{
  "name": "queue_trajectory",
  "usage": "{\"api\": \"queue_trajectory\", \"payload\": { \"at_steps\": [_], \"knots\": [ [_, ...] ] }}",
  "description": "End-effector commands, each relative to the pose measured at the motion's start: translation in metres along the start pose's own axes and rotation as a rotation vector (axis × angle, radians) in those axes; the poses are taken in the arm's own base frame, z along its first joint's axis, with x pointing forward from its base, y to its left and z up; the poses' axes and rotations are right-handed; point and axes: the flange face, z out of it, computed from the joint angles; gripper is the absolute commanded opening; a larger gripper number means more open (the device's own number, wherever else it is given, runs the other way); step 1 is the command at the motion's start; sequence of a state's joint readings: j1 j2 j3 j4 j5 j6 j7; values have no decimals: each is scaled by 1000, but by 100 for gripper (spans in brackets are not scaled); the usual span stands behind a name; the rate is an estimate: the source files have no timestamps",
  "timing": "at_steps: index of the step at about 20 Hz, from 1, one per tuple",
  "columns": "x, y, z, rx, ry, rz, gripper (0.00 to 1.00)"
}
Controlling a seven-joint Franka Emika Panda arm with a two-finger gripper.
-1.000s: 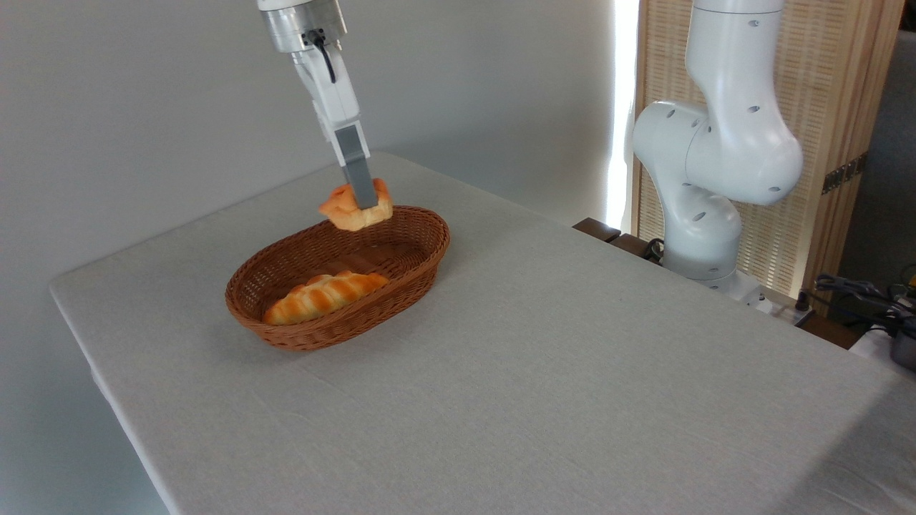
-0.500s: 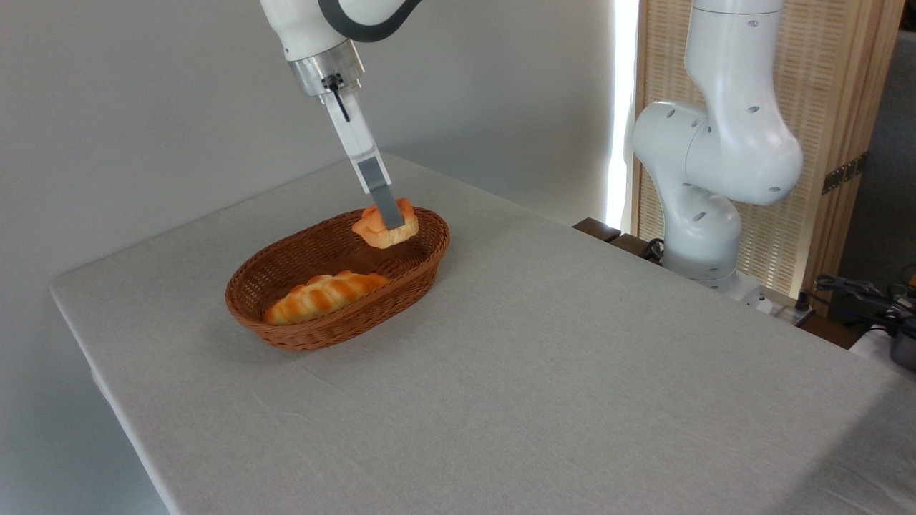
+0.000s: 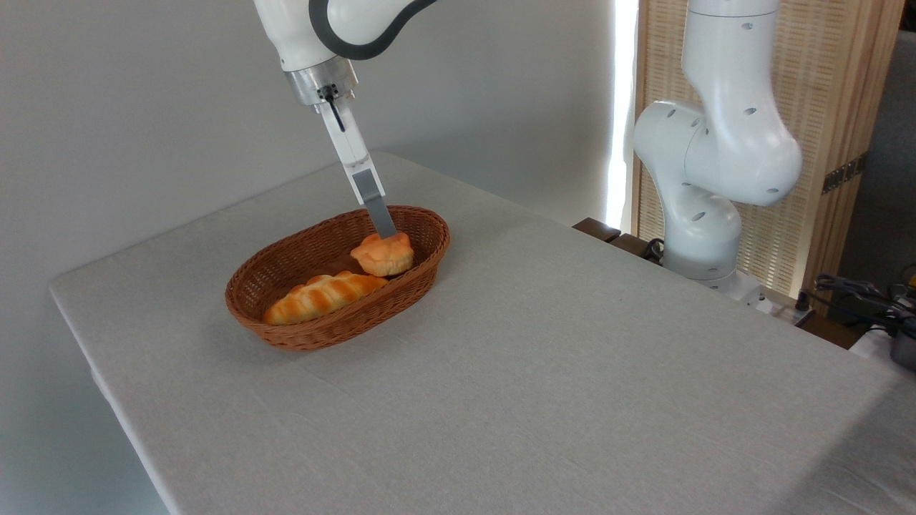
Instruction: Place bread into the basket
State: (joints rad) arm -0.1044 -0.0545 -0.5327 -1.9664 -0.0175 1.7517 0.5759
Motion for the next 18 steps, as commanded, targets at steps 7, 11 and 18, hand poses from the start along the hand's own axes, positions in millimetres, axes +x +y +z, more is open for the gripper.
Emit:
{"api": "queue_trajectory", "payload": {
  "at_steps": [7,11,18],
  "knots": [
    [-51,-79,-86,69,162,-177,100],
    [-116,-146,-120,118,220,-242,100],
    [-220,-203,-140,110,252,-379,100]
  ]
}}
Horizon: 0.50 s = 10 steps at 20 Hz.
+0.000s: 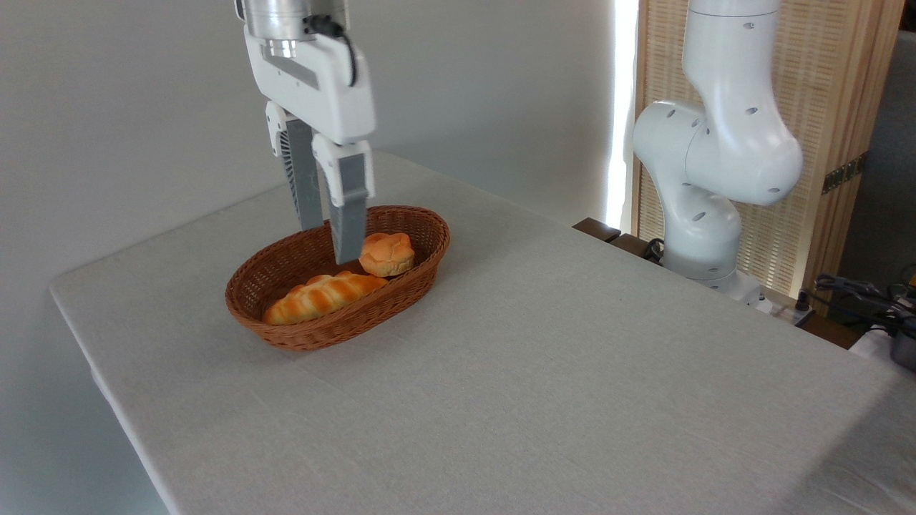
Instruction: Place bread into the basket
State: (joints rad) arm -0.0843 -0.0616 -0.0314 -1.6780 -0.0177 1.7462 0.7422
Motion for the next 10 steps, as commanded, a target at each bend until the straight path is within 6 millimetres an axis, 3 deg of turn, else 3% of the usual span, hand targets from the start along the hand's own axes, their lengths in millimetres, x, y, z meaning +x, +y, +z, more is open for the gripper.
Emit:
{"api": "queue_trajectory", "payload": {
  "at_steps": [1,10],
  "knots": [
    [-8,-10,-12,-49,-11,-37,100],
    [-11,-12,-11,-84,-42,-86,100]
  ]
}}
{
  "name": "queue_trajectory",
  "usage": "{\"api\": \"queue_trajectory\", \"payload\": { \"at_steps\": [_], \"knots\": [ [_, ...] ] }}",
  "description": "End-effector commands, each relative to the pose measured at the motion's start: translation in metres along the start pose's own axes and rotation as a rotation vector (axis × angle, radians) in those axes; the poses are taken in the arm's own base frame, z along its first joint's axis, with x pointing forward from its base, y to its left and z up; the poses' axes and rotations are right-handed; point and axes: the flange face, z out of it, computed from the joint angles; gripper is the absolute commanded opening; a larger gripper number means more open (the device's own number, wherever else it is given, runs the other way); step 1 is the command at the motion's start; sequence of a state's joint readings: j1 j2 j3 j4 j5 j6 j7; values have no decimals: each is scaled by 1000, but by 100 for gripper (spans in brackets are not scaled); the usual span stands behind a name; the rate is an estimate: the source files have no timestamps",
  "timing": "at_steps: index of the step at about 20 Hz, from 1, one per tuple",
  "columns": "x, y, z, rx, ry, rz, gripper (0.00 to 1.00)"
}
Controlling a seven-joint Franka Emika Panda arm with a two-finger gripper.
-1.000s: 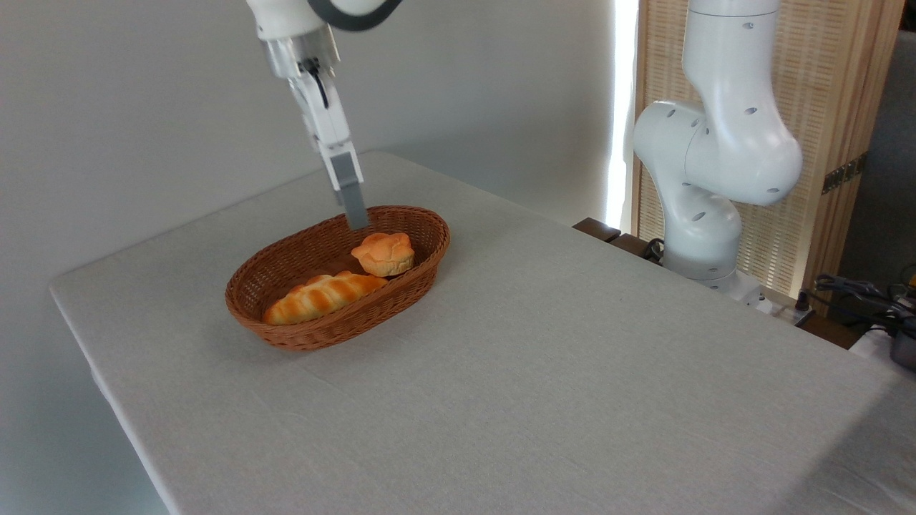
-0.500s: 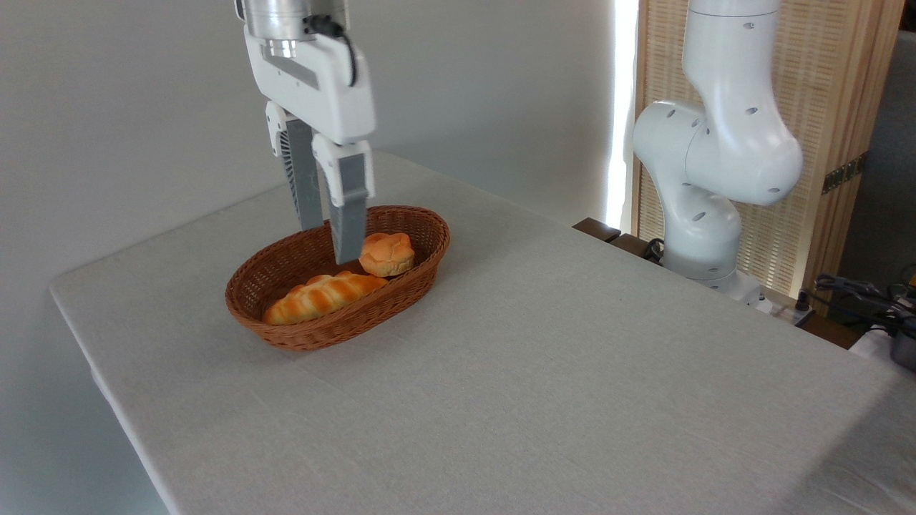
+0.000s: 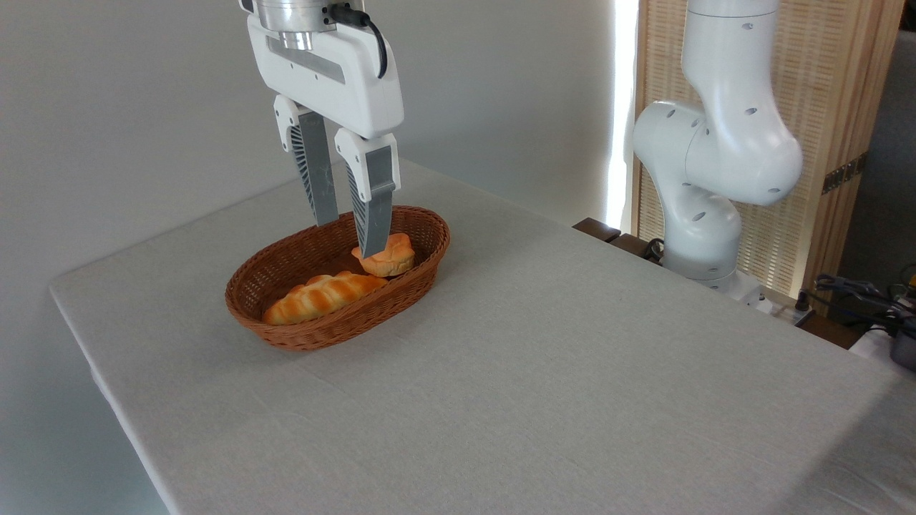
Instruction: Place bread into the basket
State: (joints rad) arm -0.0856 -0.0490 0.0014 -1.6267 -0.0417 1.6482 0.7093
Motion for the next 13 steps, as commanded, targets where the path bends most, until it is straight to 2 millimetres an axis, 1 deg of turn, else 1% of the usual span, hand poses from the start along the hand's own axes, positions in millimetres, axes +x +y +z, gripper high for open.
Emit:
{"api": "queue_trajectory", "payload": {
  "at_steps": [1,4,13],
  "knots": [
    [2,-3,-2,-29,-15,-20,100],
    [-7,-11,-2,-35,-23,-40,100],
    [-8,-11,-2,-30,-30,-40,100]
  ]
}}
